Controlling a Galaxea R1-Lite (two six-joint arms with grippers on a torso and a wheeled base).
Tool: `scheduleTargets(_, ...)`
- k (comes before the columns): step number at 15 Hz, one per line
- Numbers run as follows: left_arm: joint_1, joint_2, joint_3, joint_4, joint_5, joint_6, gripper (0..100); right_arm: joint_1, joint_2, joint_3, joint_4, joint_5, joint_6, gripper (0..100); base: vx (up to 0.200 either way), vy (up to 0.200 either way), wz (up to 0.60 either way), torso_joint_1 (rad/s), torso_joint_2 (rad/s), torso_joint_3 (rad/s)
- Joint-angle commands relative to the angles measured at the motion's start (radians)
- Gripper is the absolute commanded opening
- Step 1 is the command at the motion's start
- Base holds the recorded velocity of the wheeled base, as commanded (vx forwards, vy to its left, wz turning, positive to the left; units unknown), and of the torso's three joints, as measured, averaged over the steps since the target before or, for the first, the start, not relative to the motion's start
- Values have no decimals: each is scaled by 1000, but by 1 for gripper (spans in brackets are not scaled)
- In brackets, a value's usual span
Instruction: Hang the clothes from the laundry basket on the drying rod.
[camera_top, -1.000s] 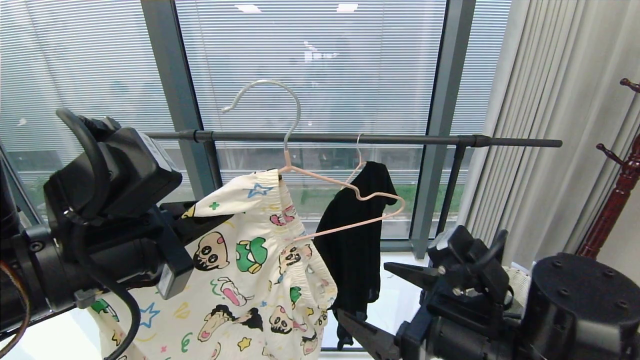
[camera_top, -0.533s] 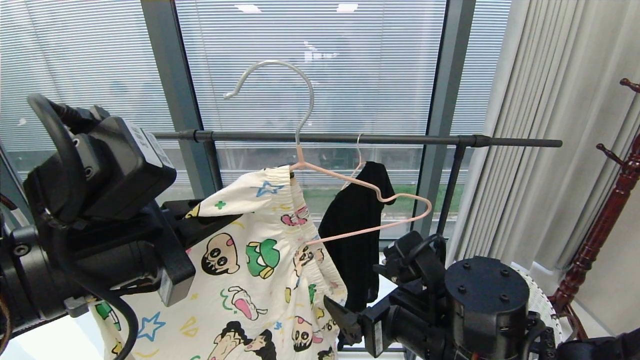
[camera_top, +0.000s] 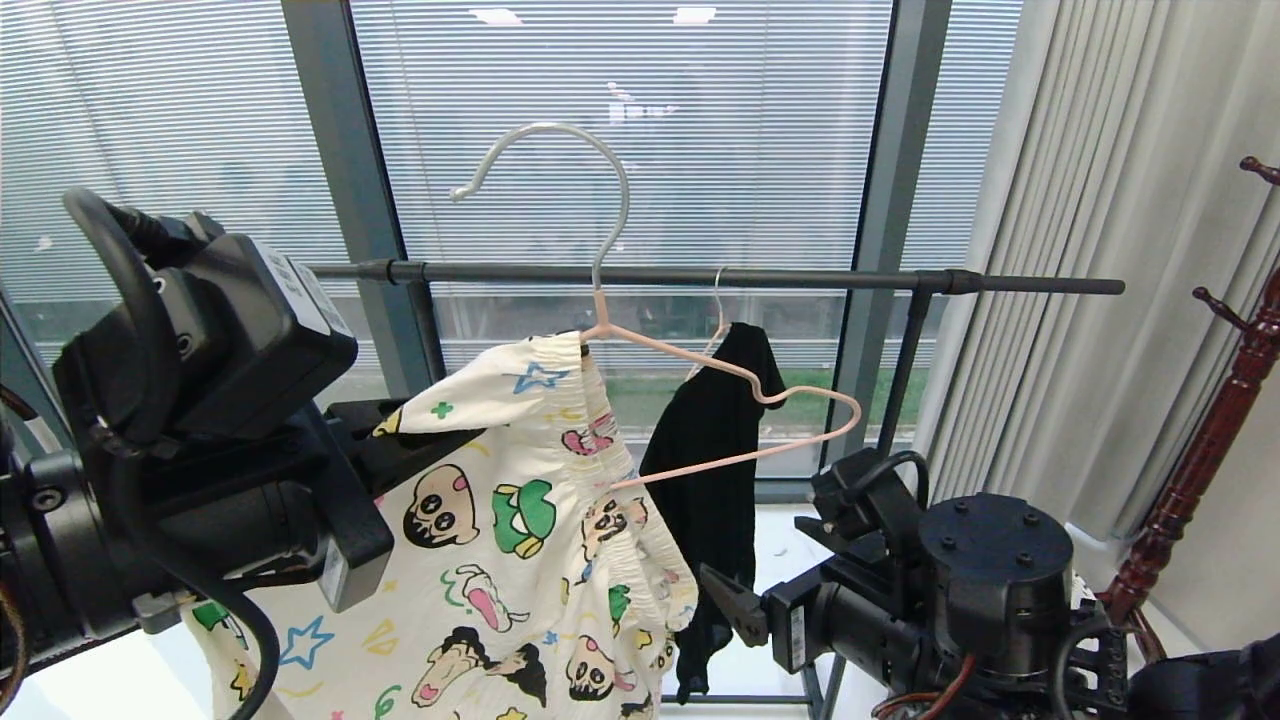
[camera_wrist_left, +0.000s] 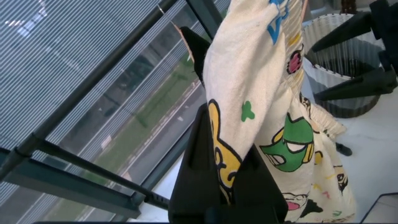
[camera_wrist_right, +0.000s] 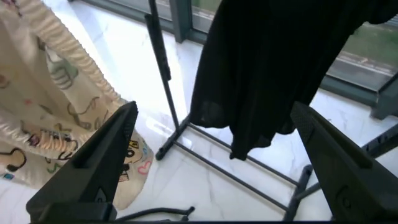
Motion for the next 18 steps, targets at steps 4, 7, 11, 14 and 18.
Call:
scheduleTargets(4,-14,1,0,0,-2,0,0,67,-27,2,-13,46,-3,100,0,0,0,0,0,0)
scheduleTargets(7,-41,-3,0,0,2,-12,0,96,26,-4,-13,41,-13,100,0,0,0,0,0,0)
scheduleTargets(11,-55,-11,0,0,22,-14,0,26,39,0,-13,27,-18,100,0,0,0,0,0,0)
scheduleTargets(14,-49,-8,7,0,34,-14,0,-74,36,36,-13,-8,-67,100,0,0,0,0,0,0)
scheduleTargets(18,-30,-5,43,0,66,-12,0,-218,32,40,-76,4,-154,100,0,0,0,0,0,0)
